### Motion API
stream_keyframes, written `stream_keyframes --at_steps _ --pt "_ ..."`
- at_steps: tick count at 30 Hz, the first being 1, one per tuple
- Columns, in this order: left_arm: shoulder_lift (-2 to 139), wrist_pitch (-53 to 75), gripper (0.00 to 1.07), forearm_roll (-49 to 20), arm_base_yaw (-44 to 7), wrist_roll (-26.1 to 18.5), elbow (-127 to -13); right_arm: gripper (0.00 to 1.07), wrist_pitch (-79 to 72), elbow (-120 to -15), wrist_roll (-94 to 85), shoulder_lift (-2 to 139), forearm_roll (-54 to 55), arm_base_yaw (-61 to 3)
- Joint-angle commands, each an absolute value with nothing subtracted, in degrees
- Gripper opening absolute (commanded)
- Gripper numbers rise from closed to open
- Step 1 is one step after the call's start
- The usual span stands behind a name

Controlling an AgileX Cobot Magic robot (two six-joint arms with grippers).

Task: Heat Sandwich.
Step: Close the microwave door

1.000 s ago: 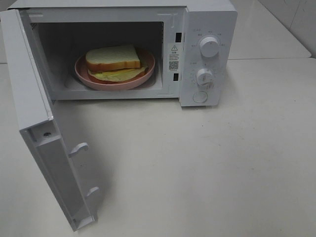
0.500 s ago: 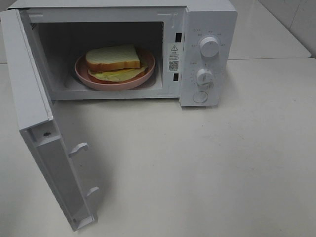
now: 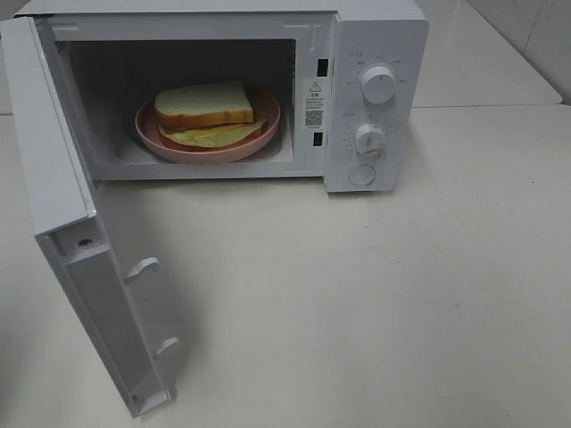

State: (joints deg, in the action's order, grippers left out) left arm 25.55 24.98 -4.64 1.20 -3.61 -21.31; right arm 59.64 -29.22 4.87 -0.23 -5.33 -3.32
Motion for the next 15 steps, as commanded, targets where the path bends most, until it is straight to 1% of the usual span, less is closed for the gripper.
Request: stream_keyframes --at_steps 1,3,4,7,8,10,12,13,15 --pt "28.6 16.2 0.0 -4.8 1.3 -3.7 -19.2 0.76 59.5 -29.0 4.3 -1.7 -5.1 -2.9" --pt "29.7 13.8 0.0 -4.8 1.3 -3.7 -18.5 0.76 59.5 -29.0 4.3 -1.7 -5.1 -2.9" --pt "31.8 9.5 0.0 -4.8 1.3 -3.7 -17.4 0.76 59.5 -29.0 4.3 -1.7 -5.1 -2.9" --pt "35.8 1.8 0.0 -4.7 1.3 -3.7 -15.9 0.76 59.5 -29.0 4.3 -1.7 -5.1 -2.9" --pt "35.8 1.8 0.0 -4.7 1.3 -3.7 -15.9 0.76 59.5 -29.0 4.3 -1.7 -5.1 -2.9" --pt "40.0 -5.9 0.0 -4.6 1.3 -3.7 -14.7 0.76 59.5 -29.0 4.3 -1.7 -5.1 -2.9" --pt "43.0 -10.1 0.0 -4.6 1.3 -3.7 -14.2 0.76 59.5 -29.0 4.3 -1.7 -5.1 -2.9" --pt "43.0 -10.1 0.0 -4.6 1.3 -3.7 -14.2 0.76 59.5 -29.0 4.3 -1.7 -5.1 -2.9" --pt "48.2 -16.3 0.0 -4.6 1.3 -3.7 -13.6 0.76 59.5 -29.0 4.3 -1.7 -5.1 -2.9"
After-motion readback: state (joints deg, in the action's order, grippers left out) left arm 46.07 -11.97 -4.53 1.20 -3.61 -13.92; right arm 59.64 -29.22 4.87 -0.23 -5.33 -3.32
